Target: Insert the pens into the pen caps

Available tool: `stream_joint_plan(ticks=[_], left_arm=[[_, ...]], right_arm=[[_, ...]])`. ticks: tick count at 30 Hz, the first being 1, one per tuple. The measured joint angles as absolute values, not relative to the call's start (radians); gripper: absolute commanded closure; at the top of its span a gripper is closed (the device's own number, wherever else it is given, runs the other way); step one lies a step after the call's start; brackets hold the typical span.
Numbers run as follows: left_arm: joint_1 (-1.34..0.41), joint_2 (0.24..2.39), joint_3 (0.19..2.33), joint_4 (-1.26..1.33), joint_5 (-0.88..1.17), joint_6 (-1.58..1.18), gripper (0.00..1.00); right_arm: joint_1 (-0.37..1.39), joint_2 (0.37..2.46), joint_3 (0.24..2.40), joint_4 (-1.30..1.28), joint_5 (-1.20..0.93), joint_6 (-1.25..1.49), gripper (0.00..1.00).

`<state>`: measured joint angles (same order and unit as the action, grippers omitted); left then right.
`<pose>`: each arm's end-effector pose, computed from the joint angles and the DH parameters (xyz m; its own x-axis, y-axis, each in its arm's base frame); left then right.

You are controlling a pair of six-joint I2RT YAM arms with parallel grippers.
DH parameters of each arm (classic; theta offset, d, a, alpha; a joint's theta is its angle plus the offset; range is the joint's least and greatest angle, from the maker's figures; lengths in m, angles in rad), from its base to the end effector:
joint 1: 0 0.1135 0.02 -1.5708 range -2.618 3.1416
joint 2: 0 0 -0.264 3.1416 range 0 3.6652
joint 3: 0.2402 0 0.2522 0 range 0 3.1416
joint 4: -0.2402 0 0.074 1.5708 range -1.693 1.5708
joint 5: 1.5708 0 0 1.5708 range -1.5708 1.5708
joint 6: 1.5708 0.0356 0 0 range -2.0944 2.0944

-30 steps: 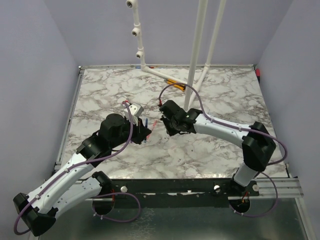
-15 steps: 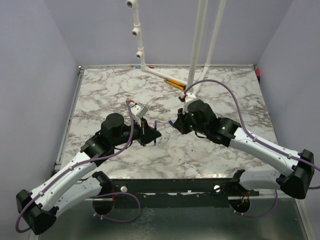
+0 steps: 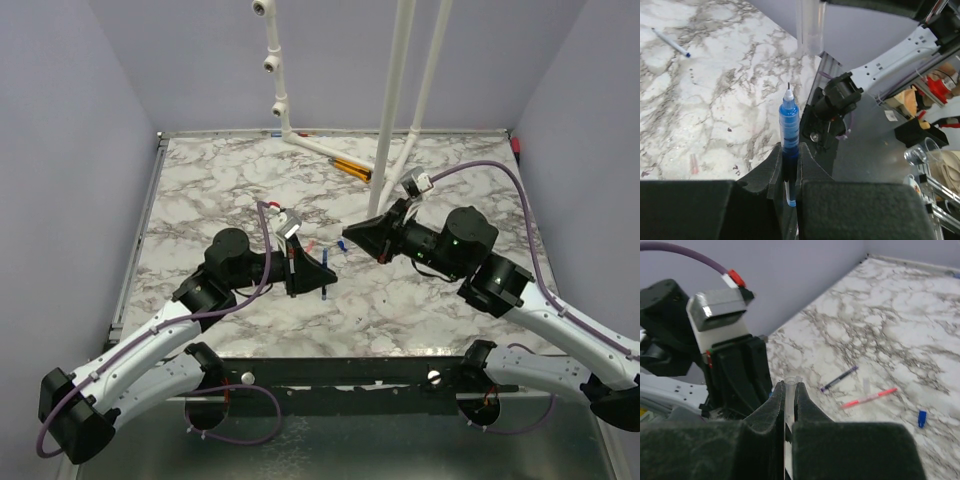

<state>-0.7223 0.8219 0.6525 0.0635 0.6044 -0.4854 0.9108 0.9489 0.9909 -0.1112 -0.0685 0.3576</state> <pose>0.1326 -0.1438 0.3138 -0.5218 -0.0519 -0.8515 0.8192 0.2482 -0.5171 0.1315 0.1735 0.3907 -0.3302 0.1441 -0.9328 -0.7627 0.5416 0.3536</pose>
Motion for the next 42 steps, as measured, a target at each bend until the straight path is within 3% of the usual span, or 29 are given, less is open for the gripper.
stream_joint_plan(ticks=[20,42], left_arm=[[-0.729,0.758,0.628,0.173,0.781,-0.529,1.0],[-0.729,0.731,0.615,0.179,0.789,-0.535,1.0]], right_arm=[[0.911,1.047,0.991,0.211,-0.371,0.415,0.99],[0.911,1.055,0.991,0.253,-0.426,0.437,0.99]])
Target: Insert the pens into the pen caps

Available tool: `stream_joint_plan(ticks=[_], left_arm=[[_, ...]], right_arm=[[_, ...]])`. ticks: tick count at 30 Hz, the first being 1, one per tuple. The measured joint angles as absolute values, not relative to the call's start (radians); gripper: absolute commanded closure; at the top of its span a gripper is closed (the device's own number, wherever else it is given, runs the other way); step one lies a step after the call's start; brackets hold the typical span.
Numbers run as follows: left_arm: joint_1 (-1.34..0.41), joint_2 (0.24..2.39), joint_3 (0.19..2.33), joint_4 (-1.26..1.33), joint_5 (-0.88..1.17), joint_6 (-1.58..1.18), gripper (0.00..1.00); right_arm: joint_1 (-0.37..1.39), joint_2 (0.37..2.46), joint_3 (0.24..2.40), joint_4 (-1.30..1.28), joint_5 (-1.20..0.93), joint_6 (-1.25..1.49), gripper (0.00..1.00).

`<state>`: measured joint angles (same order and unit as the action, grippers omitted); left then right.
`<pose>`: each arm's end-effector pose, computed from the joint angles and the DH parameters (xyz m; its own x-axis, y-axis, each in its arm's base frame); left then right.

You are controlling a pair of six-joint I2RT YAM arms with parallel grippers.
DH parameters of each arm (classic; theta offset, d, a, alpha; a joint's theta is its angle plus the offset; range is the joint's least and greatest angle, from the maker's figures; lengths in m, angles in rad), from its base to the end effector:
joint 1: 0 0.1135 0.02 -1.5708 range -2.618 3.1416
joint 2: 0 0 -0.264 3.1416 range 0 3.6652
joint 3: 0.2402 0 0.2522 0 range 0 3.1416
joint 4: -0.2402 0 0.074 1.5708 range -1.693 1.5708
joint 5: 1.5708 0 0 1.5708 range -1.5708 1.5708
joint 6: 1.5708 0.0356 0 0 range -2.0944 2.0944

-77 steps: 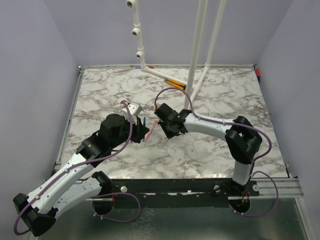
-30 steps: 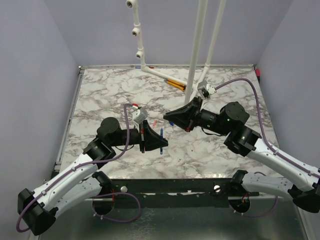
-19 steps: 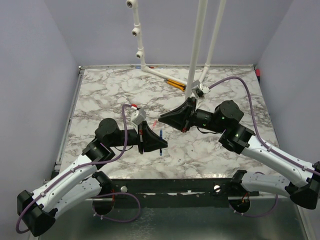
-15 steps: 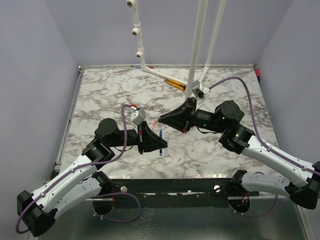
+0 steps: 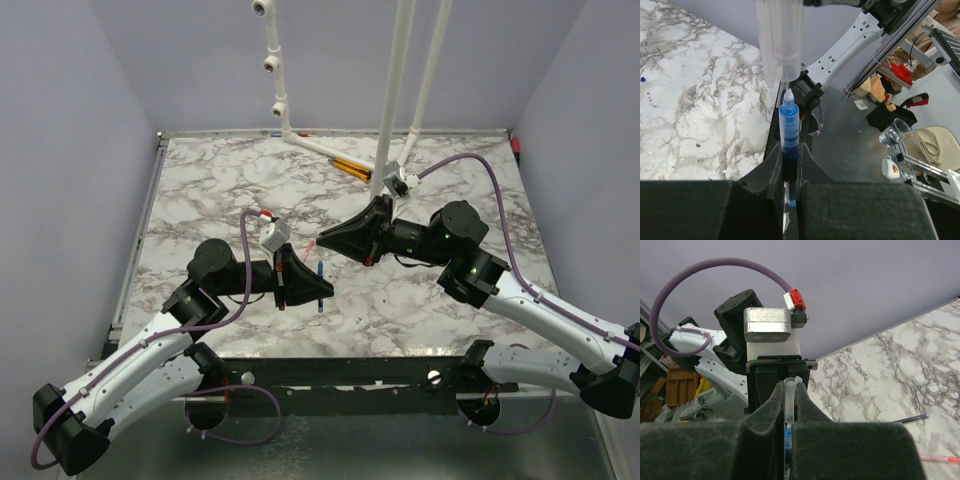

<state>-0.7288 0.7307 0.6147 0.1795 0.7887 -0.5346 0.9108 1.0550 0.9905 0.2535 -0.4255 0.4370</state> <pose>0.1119 -0.1338 0.3272 -0.4675 -0.0640 -0.8817 0.8825 0.0251 -0.4697 0.1372 0.2007 0.4072 -0.3054 0.2353 -0.9227 -0.9259 0.1530 0.3454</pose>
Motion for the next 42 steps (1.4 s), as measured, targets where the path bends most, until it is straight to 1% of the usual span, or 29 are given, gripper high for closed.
stream_joint_plan(ticks=[42], left_arm=[[-0.734,0.699,0.597,0.184,0.767,-0.535,1.0]], right_arm=[[0.95,1.033,0.893,0.336,-0.428,0.472,0.99]])
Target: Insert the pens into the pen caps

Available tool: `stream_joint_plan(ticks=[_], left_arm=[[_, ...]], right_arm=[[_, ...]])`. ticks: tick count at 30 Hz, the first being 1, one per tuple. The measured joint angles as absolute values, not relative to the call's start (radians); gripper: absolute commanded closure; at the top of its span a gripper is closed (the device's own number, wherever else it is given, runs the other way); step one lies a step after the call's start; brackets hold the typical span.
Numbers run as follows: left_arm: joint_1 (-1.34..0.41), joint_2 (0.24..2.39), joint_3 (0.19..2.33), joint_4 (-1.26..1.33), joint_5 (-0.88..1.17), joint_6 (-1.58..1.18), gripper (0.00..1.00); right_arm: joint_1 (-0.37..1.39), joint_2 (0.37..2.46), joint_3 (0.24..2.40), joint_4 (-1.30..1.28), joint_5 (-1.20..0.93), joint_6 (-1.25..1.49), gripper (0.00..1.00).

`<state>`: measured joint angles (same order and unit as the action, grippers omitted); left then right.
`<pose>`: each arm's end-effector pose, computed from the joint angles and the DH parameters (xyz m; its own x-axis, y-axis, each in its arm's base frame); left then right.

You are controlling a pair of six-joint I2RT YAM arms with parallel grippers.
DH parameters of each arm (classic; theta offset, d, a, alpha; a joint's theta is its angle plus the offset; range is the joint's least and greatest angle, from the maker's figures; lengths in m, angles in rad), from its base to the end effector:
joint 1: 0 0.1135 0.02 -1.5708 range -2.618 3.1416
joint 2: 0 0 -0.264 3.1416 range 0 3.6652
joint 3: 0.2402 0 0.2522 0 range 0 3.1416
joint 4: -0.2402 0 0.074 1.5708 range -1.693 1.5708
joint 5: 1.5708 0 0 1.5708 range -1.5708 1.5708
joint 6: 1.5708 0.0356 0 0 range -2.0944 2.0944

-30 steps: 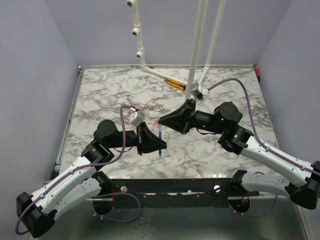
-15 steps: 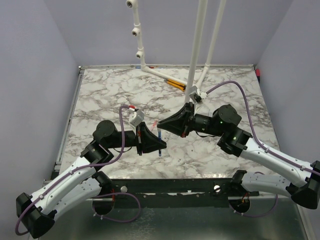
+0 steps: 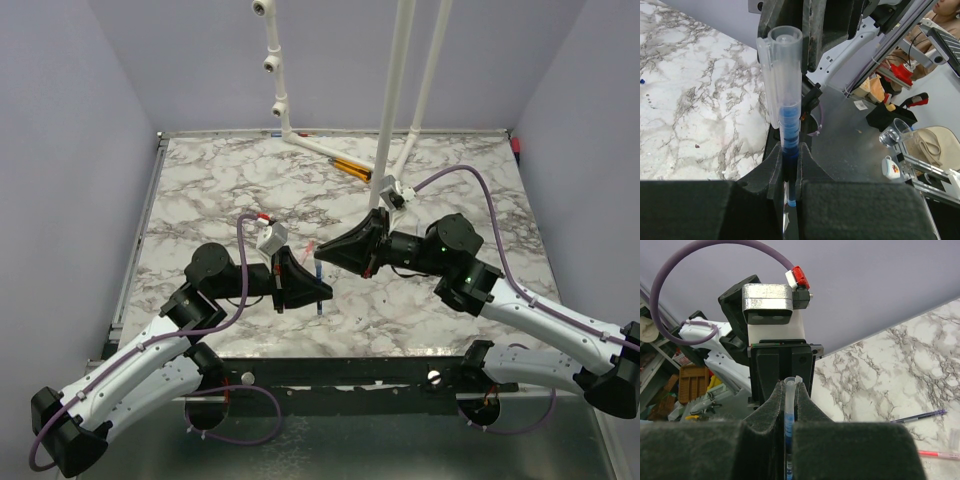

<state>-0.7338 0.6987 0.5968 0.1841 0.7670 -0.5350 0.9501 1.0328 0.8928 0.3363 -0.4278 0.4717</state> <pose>0.1074 -0.1302 0.3263 -0.4552 -0.0838 -0.8864 0.8878 0.0335 -0.4591 0.1276 0.2038 0.3862 -0.3428 0.2314 -0.9105 -0.9217 0.1045 0.3736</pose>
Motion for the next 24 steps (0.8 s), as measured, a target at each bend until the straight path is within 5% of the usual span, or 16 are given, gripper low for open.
stream_joint_plan(ticks=[9,18,24], left_arm=[[-0.735,0.688,0.594,0.184,0.75,-0.534,1.0],[-0.735,0.67,0.591,0.179,0.718,-0.53,1.0],[-0.735,0.669,0.591,0.18,0.705,-0.526,1.0]], right_arm=[[0.958,1.024,0.887,0.333,-0.407,0.471,0.92],[0.973,1.014,0.871,0.295,-0.397,0.471,0.52],[0.976,1.004,0.87,0.248,-0.385,0.462,0.39]])
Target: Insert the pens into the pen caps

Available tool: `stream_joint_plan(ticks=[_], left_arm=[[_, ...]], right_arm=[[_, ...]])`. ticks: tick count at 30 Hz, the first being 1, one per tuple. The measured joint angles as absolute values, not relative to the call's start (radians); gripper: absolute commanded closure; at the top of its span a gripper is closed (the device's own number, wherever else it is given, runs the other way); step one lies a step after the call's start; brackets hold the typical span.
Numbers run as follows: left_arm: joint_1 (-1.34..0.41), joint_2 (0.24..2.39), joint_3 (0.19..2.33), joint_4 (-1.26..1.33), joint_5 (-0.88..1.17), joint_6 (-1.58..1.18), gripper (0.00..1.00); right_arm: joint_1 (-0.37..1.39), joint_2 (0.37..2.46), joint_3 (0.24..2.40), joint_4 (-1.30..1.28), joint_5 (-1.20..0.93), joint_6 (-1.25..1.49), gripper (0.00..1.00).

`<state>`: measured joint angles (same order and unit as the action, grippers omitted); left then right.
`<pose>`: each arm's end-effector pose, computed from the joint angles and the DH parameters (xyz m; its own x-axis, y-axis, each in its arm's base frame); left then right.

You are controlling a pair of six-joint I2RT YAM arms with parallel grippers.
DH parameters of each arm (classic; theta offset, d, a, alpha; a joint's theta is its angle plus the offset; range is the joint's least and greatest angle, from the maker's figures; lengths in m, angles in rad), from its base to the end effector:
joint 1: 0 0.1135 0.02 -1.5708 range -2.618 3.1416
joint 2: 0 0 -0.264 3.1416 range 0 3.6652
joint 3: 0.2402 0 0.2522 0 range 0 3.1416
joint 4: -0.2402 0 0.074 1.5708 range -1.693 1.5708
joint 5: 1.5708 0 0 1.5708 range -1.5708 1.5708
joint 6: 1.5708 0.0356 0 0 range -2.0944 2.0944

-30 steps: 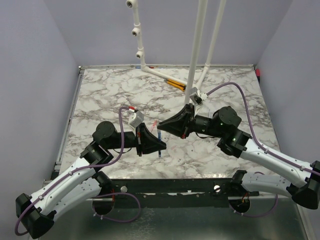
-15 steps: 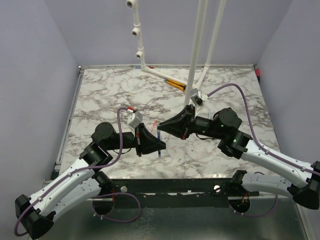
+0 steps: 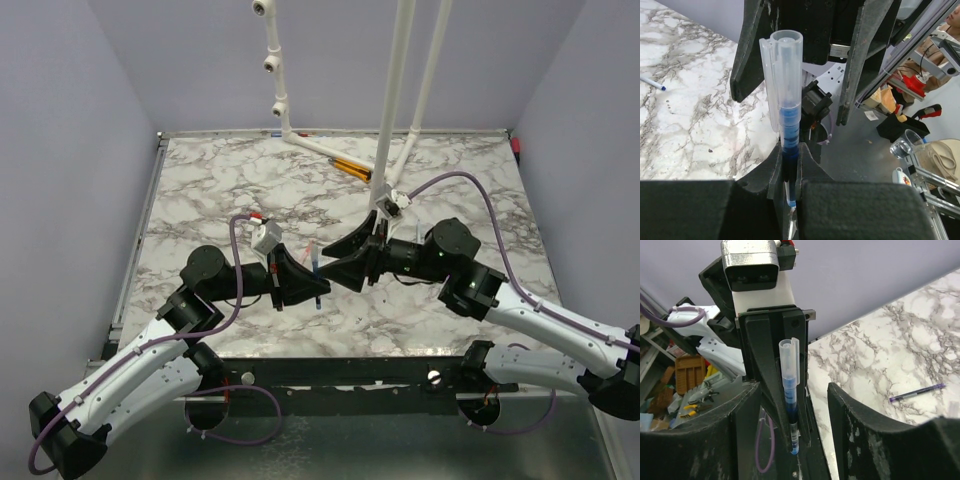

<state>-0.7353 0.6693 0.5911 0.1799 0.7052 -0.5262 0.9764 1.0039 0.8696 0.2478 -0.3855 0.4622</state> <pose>0.1050 -0.1261 0.3282 -0.4316 -0.1253 -0.8933 0.8931 0.0801 -0.4427 0.1207 0.2025 0.3750 -0.3789 0.1774 -0.9083 -0.9027 0.1456 0.4049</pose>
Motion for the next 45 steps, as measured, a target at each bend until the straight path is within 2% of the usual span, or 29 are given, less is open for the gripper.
stream_joint_plan(ticks=[10,20,30,41,45], left_arm=[[-0.735,0.673,0.591,0.139,0.636,-0.488,1.0],[-0.735,0.686,0.595,0.067,0.551,-0.451,1.0],[-0.735,0.686,0.596,0.041,0.516,-0.439,1.0],[-0.735,0.688,0.598,0.015,0.504,-0.429,1.0],[-0.735,0.689,0.599,0.012,0.503,-0.427,1.0]], right_arm=[[0.979,0.999,1.047,0.023,-0.272,0.391,0.37],[0.998,1.15,1.287,-0.205,-0.149,0.348,0.43],[1.062,1.271,1.34,-0.314,-0.056,0.336,0.52],[1.102,1.286,1.34,-0.318,0.004,0.328,0.72],[1.108,1.29,1.34,-0.318,0.028,0.321,0.89]])
